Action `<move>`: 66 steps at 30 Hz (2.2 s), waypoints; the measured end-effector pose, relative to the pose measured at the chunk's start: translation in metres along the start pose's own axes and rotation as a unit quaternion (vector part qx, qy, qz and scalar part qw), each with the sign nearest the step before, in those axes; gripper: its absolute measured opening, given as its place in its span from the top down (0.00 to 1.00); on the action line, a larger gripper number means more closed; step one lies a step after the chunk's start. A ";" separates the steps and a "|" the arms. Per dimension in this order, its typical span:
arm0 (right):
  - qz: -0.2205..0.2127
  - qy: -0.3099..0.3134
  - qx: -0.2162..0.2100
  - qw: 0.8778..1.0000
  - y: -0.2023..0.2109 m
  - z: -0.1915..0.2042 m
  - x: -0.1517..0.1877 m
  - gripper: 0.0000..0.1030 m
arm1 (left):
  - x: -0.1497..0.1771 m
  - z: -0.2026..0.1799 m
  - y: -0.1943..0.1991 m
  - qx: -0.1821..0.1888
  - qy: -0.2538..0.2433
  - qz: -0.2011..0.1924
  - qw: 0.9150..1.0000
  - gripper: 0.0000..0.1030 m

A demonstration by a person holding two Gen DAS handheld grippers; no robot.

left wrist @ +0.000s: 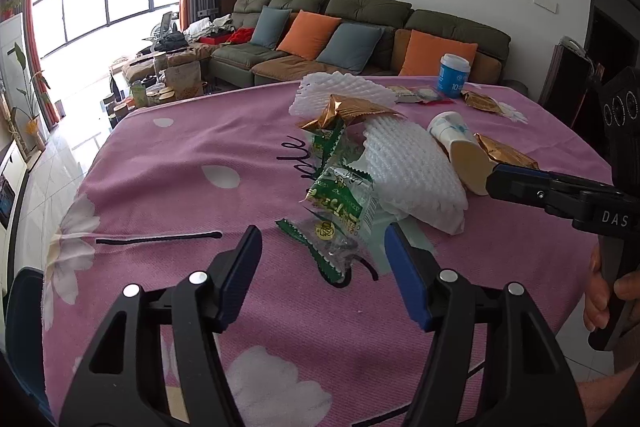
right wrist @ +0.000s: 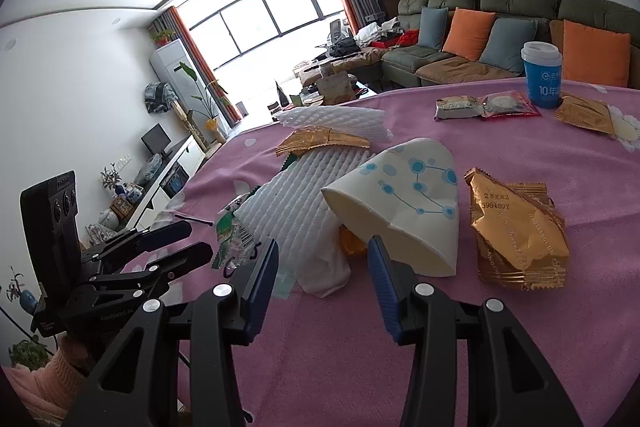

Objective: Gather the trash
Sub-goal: 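Return both tools to the table over the remaining trash, then grasp the clear plastic bag with the left tool while the right tool grasps another paper cup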

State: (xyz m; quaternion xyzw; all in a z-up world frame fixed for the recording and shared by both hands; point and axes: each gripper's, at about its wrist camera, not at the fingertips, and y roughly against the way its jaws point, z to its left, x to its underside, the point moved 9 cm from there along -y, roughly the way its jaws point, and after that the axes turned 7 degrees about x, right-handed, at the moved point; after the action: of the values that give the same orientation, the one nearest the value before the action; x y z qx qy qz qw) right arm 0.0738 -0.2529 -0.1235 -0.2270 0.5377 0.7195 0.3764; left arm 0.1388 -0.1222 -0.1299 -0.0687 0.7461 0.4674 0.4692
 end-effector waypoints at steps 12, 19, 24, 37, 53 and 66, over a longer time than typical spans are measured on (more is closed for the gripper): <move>0.001 -0.023 0.002 1.000 -0.003 -0.015 -0.001 0.57 | 0.005 0.003 -0.020 0.021 0.018 0.032 0.999 0.85; -0.013 -0.018 -0.006 1.000 0.011 -0.016 -0.006 0.57 | 0.006 0.008 -0.017 0.017 0.030 0.024 0.999 0.99; -0.023 -0.037 0.011 0.999 0.012 -0.034 -0.017 0.57 | 0.006 0.012 -0.007 0.010 0.036 0.015 0.999 0.99; 0.033 -0.113 -0.024 0.993 -0.026 -0.064 -0.031 0.36 | 0.008 0.030 0.017 -0.002 0.050 0.000 0.999 0.99; 0.057 -0.126 -0.075 0.988 -0.029 -0.052 -0.019 0.64 | 0.013 0.031 0.023 -0.004 0.051 -0.001 0.999 0.99; -0.002 -0.073 -0.061 0.995 0.007 -0.026 -0.037 0.68 | 0.017 0.037 0.054 -0.021 0.045 -0.022 0.999 0.99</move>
State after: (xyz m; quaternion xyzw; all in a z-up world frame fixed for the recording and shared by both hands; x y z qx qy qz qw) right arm 0.0895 -0.2893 -0.1004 -0.1979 0.4631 0.7649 0.4017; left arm 0.1234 -0.0584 -0.1127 -0.1161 0.7545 0.4689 0.4443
